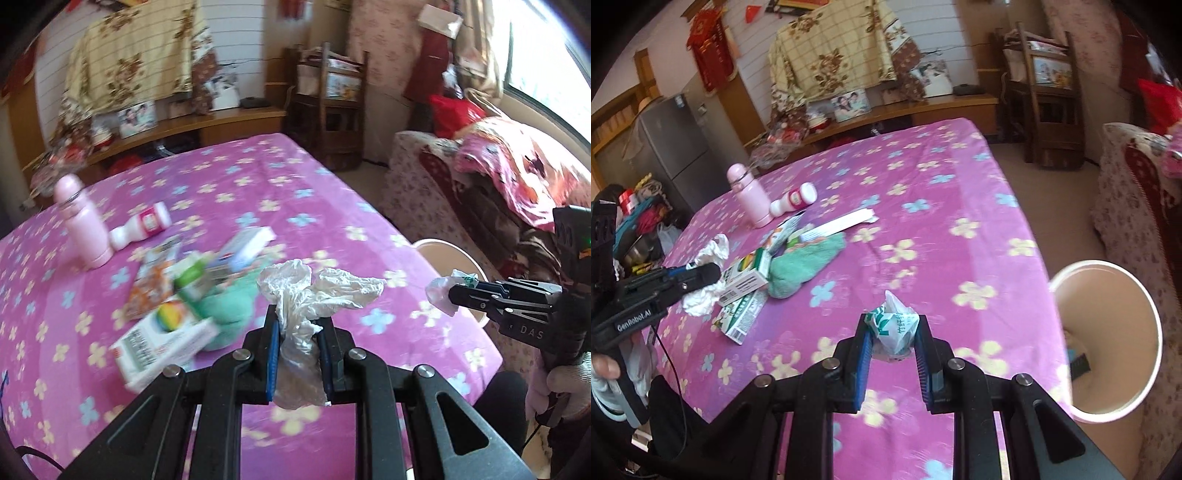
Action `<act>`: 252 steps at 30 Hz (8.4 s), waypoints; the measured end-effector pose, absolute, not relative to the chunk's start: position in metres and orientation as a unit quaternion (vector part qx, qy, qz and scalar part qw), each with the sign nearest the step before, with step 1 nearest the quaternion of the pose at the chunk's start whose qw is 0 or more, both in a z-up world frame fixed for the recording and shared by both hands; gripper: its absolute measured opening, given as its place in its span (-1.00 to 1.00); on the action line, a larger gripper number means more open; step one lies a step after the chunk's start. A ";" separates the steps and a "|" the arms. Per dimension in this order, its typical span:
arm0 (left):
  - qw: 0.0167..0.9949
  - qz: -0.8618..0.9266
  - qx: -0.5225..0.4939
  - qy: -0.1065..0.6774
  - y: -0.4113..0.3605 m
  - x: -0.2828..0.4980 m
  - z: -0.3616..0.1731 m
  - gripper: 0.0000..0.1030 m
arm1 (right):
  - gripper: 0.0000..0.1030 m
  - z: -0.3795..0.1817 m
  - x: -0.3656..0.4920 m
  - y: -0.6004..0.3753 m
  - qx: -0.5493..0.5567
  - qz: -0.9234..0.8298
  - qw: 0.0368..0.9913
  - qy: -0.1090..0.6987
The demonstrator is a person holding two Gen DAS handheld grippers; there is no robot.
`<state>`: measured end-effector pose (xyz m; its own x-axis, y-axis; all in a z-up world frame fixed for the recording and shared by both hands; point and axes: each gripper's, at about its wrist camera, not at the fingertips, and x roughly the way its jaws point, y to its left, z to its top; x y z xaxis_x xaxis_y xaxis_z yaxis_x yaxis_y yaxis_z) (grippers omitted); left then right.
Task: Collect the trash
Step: 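Carry tissue and packet over the bucket and open both tools to drop them, then move both tools back toward the remaining items on the table, then grasp the white medicine box with the left tool while the right tool grasps the green towel, then carry box and towel over the bucket and open both tools to drop them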
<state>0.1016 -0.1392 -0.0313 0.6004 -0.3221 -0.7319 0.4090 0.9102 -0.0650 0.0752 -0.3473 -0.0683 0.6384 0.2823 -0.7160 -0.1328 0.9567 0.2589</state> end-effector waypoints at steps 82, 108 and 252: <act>0.884 -0.231 0.059 0.403 -0.262 0.115 -0.077 0.33 | 0.44 -0.076 0.047 -0.452 0.132 -0.034 0.906 0.400; 0.900 -0.137 -0.007 0.414 -0.092 0.102 -0.073 0.35 | 0.44 -0.076 0.072 -0.314 0.083 0.045 0.904 0.417; 0.830 -0.326 0.104 0.441 -0.373 0.134 -0.090 0.25 | -0.24 -0.124 0.045 -0.535 0.170 -0.058 0.878 0.444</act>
<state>0.1340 -0.3728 -0.0901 0.3984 -0.4488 -0.7999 0.6327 0.7659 -0.1146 0.0453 -0.5354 -0.1243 0.5989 0.0481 -0.7994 0.2533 0.9356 0.2461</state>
